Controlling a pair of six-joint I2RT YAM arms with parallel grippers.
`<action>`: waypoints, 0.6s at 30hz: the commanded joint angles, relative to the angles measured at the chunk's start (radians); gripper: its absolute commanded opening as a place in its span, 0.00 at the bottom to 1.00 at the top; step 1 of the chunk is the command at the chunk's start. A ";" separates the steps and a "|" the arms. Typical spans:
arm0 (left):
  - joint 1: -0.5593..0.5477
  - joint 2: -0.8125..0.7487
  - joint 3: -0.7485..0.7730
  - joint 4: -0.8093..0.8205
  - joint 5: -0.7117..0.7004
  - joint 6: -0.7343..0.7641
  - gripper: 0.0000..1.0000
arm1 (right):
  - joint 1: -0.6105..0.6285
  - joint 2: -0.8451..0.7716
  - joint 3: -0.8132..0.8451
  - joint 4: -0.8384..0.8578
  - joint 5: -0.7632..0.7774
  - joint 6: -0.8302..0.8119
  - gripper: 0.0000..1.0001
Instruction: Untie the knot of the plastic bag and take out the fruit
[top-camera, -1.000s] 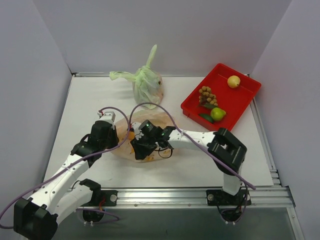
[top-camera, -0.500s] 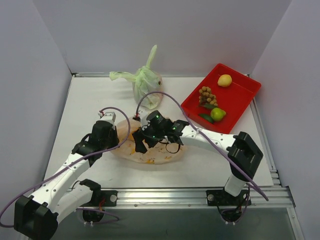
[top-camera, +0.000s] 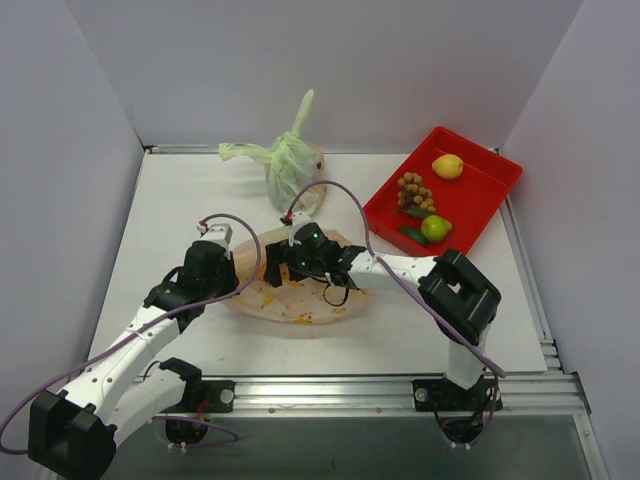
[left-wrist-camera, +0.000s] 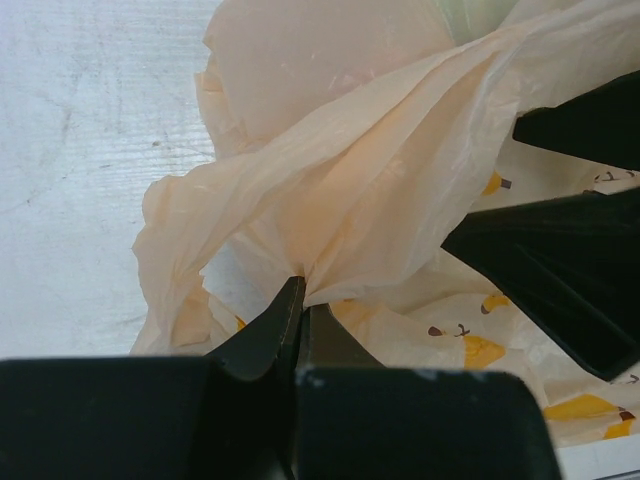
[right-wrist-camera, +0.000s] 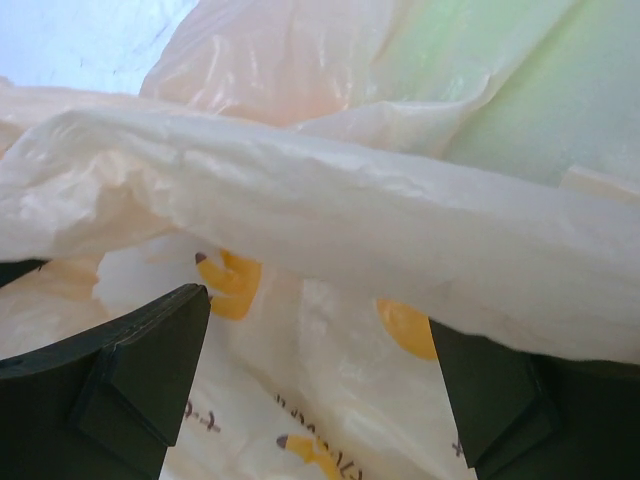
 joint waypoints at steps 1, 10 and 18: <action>0.006 -0.007 0.002 0.048 0.021 -0.007 0.00 | 0.008 0.025 -0.015 0.182 0.076 0.066 0.95; 0.004 -0.021 -0.006 0.077 0.081 -0.006 0.00 | 0.019 0.137 0.015 0.320 0.073 0.083 0.96; 0.001 -0.018 -0.009 0.094 0.121 -0.004 0.00 | 0.019 0.202 0.067 0.359 0.081 0.083 0.95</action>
